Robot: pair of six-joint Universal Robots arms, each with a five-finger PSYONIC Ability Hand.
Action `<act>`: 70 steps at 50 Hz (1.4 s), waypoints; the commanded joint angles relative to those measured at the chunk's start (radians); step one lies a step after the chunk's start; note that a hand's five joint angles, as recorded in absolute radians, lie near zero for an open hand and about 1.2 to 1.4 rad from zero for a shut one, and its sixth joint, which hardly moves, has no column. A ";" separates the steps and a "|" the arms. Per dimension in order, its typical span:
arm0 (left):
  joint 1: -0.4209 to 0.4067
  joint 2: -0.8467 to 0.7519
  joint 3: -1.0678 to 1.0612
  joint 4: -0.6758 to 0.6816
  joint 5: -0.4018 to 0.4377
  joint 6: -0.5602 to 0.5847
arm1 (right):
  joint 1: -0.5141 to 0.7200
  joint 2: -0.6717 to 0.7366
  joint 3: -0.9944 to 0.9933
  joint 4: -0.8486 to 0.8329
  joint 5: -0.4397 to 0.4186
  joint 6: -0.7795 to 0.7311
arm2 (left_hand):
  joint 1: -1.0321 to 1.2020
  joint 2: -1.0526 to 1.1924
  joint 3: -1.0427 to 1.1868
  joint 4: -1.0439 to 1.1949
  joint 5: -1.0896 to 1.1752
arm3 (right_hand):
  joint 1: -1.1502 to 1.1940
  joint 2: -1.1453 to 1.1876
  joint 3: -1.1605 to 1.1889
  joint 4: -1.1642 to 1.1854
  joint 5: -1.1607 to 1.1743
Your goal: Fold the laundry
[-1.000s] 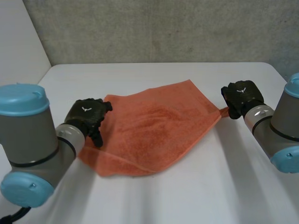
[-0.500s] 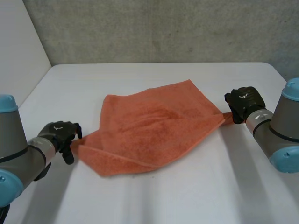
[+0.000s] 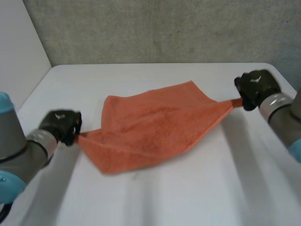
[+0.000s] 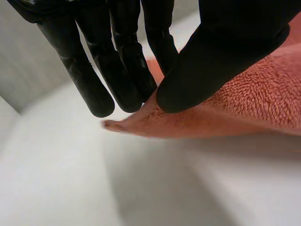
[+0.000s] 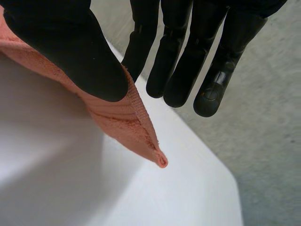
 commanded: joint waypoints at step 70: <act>0.008 -0.156 0.233 0.615 -0.094 -0.043 | 0.073 0.048 -0.150 -0.221 0.111 -0.119 | 0.229 0.181 0.183 0.182 0.199 | 0.422 0.221 0.205 0.203 0.231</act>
